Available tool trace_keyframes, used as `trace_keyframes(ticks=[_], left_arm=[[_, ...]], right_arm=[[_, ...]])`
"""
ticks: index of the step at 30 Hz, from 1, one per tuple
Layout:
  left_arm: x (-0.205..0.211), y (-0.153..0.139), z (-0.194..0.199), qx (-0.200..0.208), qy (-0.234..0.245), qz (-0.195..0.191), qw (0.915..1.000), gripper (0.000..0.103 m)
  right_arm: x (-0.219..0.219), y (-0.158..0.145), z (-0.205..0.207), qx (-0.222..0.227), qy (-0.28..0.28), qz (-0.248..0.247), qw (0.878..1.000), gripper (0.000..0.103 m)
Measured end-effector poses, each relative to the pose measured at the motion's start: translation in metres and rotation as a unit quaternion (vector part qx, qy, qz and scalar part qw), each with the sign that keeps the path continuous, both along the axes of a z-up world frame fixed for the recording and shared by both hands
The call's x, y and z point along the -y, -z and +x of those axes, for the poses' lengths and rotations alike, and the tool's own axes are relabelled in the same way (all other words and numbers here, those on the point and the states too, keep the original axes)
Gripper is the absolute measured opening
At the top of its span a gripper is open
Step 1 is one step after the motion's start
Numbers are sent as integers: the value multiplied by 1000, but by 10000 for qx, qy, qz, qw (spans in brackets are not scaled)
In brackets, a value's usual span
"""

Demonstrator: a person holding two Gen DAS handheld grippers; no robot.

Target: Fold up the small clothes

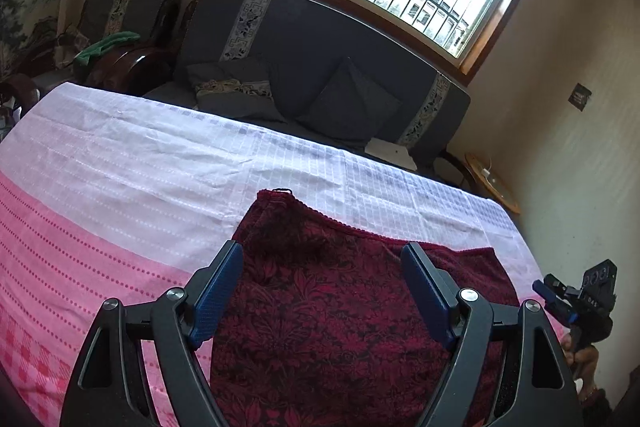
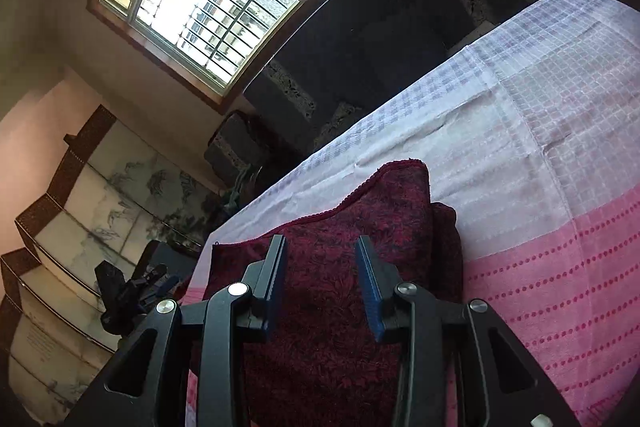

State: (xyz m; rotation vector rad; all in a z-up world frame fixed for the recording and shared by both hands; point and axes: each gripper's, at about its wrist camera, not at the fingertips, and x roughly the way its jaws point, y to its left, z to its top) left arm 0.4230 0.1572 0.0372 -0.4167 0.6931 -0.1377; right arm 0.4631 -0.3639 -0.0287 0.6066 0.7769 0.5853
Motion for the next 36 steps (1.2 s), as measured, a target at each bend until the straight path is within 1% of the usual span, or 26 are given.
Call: trace_keyframes(ticks=[2, 3, 4, 6, 8, 9, 10, 13, 14, 15, 17, 18, 19, 20, 22, 24, 26, 27, 28, 30, 31, 32, 33, 36], left_arm=[[9, 6, 10, 29, 81, 75, 9999, 81], [11, 11, 16, 3, 39, 132, 9999, 81], [11, 18, 22, -63, -29, 179, 9998, 81], [5, 37, 30, -345, -292, 278, 9986, 81], [-6, 58, 29, -613, -495, 135, 9968, 81], [-11, 67, 25, -711, -602, 96, 9956, 81], [-16, 75, 19, -772, -689, 81, 9946, 81], [-26, 95, 6, -886, -837, 107, 9925, 81], [-30, 98, 4, -853, -858, -12, 9927, 81], [-34, 98, 3, -818, -938, -98, 9922, 81], [-37, 94, 0, -791, -1120, -69, 9905, 81], [-37, 89, -4, -747, -1095, -119, 9911, 81], [-34, 81, -11, -629, -1012, -192, 9927, 81], [-28, 70, -23, -482, -951, -120, 9942, 81], [-7, 51, -48, -257, -669, 197, 9972, 81], [26, 40, -71, -162, -74, 452, 9988, 81], [63, 37, -92, -55, 445, 774, 9960, 81], [80, 37, -101, -3, 583, 924, 9940, 81], [92, 41, -107, -1, 702, 982, 9927, 80], [109, 52, -111, -140, 893, 978, 9911, 77], [113, 59, -111, -256, 915, 962, 9908, 71], [114, 67, -110, -410, 908, 912, 9908, 68], [114, 74, -110, -548, 887, 859, 9908, 67], [111, 85, -117, -707, 818, 718, 9915, 66]], right_arm=[[-12, -3, 4, 57, -63, -111, 9999, 34], [-16, -4, 8, 59, -42, -188, 9998, 34], [-21, -1, 10, 43, -31, -261, 9996, 34], [-29, 7, 15, -4, 6, -444, 9990, 34], [-35, 21, 17, -144, 56, -745, 9971, 34], [-36, 30, 15, -241, -13, -729, 9970, 34], [-37, 38, 11, -326, -84, -720, 9968, 34], [-39, 55, -5, -388, -137, -1129, 9928, 31], [-39, 58, -10, -370, -167, -1166, 9923, 31], [-38, 61, -13, -342, -163, -1238, 9916, 27], [-41, 60, -16, -283, -197, -1446, 9889, 26], [-42, 57, -17, -316, -192, -1527, 9876, 25], [-42, 50, -20, -326, -108, -1584, 9868, 28], [-41, 41, -29, -176, -33, -1606, 9869, 32], [-48, 20, -55, 271, -126, -1729, 9845, 32], [-63, 8, -85, 568, -434, -1783, 9814, 31], [-83, 8, -112, 713, -762, -1891, 9764, 31], [-94, 10, -122, 750, -846, -2017, 9729, 30], [-104, 13, -130, 789, -914, -2096, 9703, 29], [-122, 21, -139, 838, -1045, -2118, 9681, 28], [-130, 25, -140, 797, -1073, -2122, 9680, 27], [-137, 29, -139, 743, -1129, -2102, 9683, 27], [-143, 34, -140, 713, -1173, -2130, 9673, 25], [-153, 49, -144, 520, -1218, -2419, 9612, 22]])
